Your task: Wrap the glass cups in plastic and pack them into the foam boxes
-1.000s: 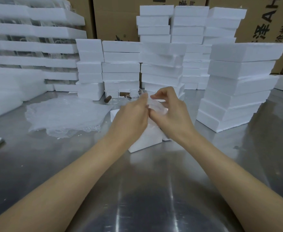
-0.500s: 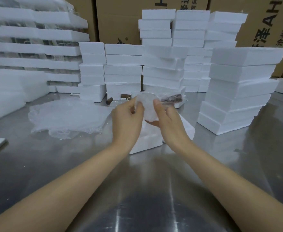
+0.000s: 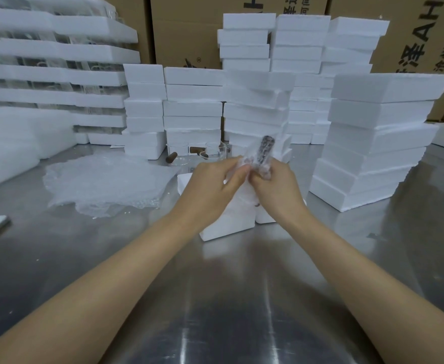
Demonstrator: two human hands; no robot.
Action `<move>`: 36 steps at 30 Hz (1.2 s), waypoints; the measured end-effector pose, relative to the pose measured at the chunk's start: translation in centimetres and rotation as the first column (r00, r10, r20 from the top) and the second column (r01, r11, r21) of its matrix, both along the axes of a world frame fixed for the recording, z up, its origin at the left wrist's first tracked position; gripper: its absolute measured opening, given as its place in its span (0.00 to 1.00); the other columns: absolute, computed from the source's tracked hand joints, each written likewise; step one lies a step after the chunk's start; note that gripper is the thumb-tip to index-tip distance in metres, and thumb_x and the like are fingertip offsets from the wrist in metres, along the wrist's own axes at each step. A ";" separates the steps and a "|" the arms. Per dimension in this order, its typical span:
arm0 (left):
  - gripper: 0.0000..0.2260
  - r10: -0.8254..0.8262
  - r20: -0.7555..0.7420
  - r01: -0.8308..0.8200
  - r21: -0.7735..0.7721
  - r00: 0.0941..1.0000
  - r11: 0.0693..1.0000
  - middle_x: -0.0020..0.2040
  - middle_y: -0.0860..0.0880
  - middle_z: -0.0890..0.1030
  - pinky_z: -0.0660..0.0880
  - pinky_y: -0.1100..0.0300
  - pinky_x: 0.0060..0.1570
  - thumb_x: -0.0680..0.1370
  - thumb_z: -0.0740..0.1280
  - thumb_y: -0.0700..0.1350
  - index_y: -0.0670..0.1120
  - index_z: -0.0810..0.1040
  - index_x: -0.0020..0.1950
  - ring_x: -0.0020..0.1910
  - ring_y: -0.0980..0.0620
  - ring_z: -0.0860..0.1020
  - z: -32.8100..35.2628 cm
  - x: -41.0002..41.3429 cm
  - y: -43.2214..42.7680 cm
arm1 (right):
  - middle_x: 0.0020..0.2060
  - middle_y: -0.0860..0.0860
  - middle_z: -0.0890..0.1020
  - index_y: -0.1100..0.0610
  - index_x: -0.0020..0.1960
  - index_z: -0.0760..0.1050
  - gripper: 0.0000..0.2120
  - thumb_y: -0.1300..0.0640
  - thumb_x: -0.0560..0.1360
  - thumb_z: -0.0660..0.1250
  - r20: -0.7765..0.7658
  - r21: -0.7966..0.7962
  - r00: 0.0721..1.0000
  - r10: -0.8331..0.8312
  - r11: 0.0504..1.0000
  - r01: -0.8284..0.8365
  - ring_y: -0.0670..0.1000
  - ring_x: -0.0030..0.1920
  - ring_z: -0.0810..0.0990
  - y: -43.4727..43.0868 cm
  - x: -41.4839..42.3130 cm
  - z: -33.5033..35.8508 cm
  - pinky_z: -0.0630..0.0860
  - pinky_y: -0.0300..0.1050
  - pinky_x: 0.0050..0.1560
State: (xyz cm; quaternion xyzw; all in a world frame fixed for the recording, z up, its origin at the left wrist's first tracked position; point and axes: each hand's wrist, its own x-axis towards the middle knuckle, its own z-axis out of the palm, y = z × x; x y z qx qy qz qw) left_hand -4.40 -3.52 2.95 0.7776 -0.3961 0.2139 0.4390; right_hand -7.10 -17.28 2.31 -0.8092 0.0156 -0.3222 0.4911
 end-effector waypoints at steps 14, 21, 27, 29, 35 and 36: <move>0.04 0.309 0.066 -0.305 -0.065 0.949 0.950 0.37 0.54 0.76 0.66 0.55 0.33 0.75 0.65 0.40 0.48 0.71 0.44 0.38 0.49 0.75 -0.6 0.5 0.2 | 0.42 0.39 0.75 0.53 0.62 0.65 0.10 0.52 0.82 0.55 0.115 -0.353 0.980 0.160 0.929 -0.110 0.36 0.40 0.74 1.2 -0.7 -1.2 0.66 0.28 0.39; 0.11 -0.013 -0.119 -0.017 -0.253 0.993 0.967 0.61 0.59 0.78 0.77 0.61 0.52 0.75 0.68 0.45 0.59 0.68 0.47 0.51 0.60 0.80 0.2 0.3 0.3 | 0.50 0.44 0.75 0.40 0.53 0.59 0.10 0.53 0.81 0.58 0.198 -0.108 0.967 0.159 0.984 -0.139 0.40 0.41 0.77 0.8 -0.4 -0.8 0.78 0.39 0.36; 0.07 0.168 0.322 -0.156 -0.060 0.932 0.986 0.57 0.52 0.80 0.78 0.50 0.42 0.77 0.65 0.39 0.45 0.78 0.54 0.47 0.52 0.80 -0.5 0.5 0.2 | 0.44 0.38 0.76 0.36 0.49 0.62 0.11 0.54 0.81 0.57 0.190 -0.243 0.960 0.206 0.957 -0.158 0.46 0.37 0.77 0.9 -0.6 -0.6 0.77 0.46 0.31; 0.08 0.204 0.426 -0.235 0.020 0.881 0.972 0.58 0.50 0.80 0.77 0.52 0.41 0.76 0.66 0.37 0.42 0.78 0.55 0.46 0.48 0.81 -0.9 0.9 0.3 | 0.44 0.35 0.75 0.39 0.50 0.62 0.11 0.56 0.81 0.58 0.187 -0.277 0.964 0.187 0.952 -0.131 0.48 0.39 0.76 0.7 -0.6 -0.7 0.77 0.49 0.32; 0.22 -0.004 -0.155 0.008 0.028 0.988 1.000 0.65 0.60 0.67 0.62 0.76 0.57 0.81 0.62 0.51 0.48 0.62 0.74 0.63 0.63 0.67 -0.3 1.3 0.4 | 0.54 0.44 0.78 0.51 0.65 0.64 0.16 0.56 0.79 0.61 0.150 -0.053 0.971 0.187 0.982 -0.181 0.34 0.45 0.78 0.5 -0.3 -0.8 0.75 0.28 0.34; 0.22 -0.036 -0.163 0.049 0.072 0.986 0.996 0.67 0.59 0.68 0.62 0.75 0.59 0.82 0.59 0.50 0.47 0.62 0.75 0.65 0.61 0.67 -0.3 1.3 0.5 | 0.53 0.43 0.78 0.52 0.67 0.65 0.18 0.56 0.79 0.61 0.120 -0.063 0.978 0.172 0.984 -0.166 0.32 0.45 0.77 0.5 -0.3 -0.8 0.72 0.24 0.37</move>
